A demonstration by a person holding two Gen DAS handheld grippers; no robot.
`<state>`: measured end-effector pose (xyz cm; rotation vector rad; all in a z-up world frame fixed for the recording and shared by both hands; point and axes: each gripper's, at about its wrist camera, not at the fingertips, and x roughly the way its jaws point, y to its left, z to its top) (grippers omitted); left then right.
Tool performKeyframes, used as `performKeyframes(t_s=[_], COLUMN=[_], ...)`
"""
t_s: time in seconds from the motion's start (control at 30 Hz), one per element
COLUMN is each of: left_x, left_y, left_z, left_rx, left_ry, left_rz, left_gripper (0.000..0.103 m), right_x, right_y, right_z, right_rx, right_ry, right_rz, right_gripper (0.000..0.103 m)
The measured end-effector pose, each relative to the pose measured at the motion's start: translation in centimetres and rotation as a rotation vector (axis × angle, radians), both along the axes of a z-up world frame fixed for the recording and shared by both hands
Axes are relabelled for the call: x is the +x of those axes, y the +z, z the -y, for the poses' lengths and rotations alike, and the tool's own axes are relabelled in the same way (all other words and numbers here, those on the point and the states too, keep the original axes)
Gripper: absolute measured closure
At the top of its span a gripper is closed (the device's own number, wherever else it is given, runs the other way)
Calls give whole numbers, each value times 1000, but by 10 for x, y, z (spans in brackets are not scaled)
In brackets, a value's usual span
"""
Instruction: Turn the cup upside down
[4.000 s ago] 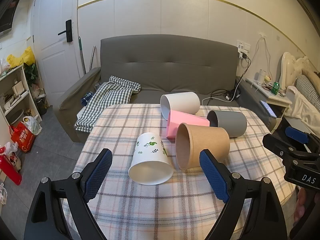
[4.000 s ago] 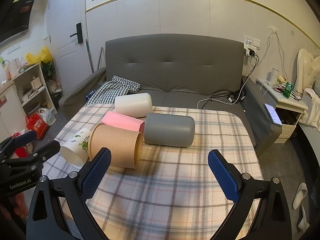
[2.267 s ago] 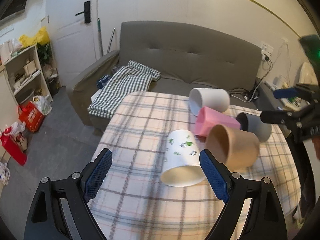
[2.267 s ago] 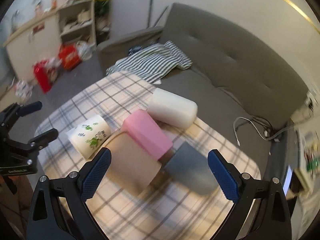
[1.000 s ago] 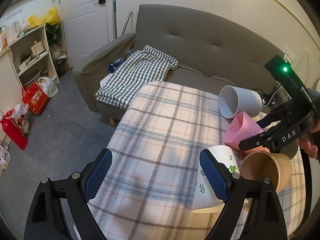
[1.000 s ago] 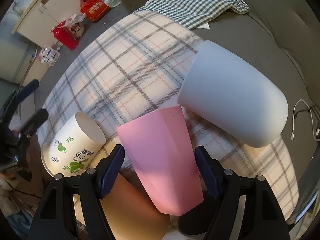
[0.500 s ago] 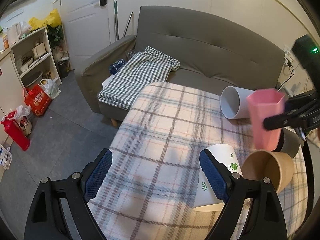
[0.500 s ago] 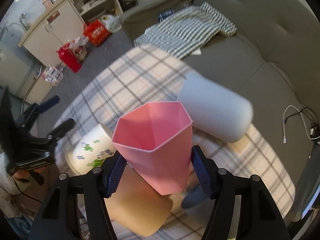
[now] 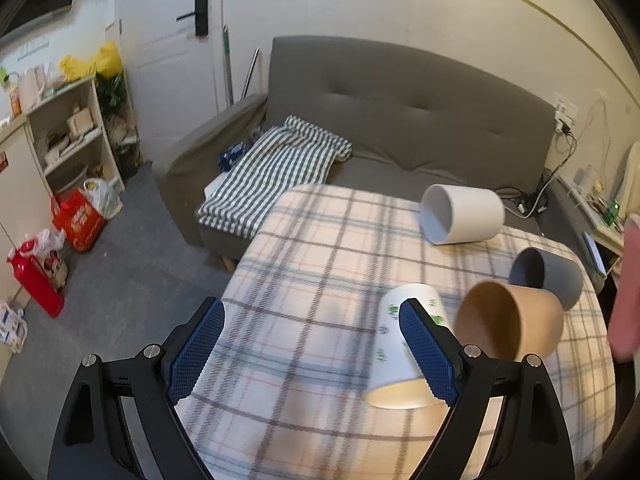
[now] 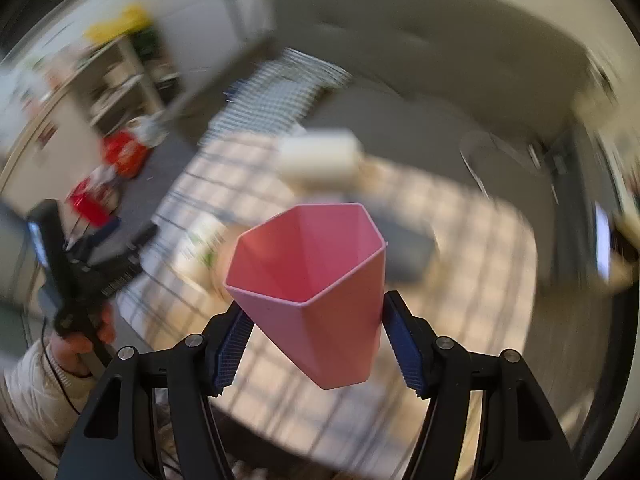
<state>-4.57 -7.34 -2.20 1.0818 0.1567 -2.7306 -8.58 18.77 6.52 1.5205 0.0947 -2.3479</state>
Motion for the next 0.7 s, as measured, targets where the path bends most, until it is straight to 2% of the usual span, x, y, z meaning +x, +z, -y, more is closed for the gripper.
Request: performKeyframes(t_s=[0.13,0.27,0.33,0.47,0.7], left_x=[12,25,29,34,40], left_y=[-1,-4,-7,-15,-20], left_z=[-20,-40,-51,-69,-93], left_rx=[-18,-30,-51,-74,-42], left_ry=[-37,-81,-99,-125,-140], left_rz=[-6,-4,8,30,41], left_gripper=[11,11,11,11,11], right_x=[30,42,42,34,24], right_y=[-45,-83,-96,-101,-115], right_z=[-24,-27,-28,-31,-36], right_rx=[-73,-114,-123,-144,-111], right_ry=[-112,-179,-209,-261,-306], right_rz=[104,148,146,119,27], right_gripper=[38,38,38,38,39])
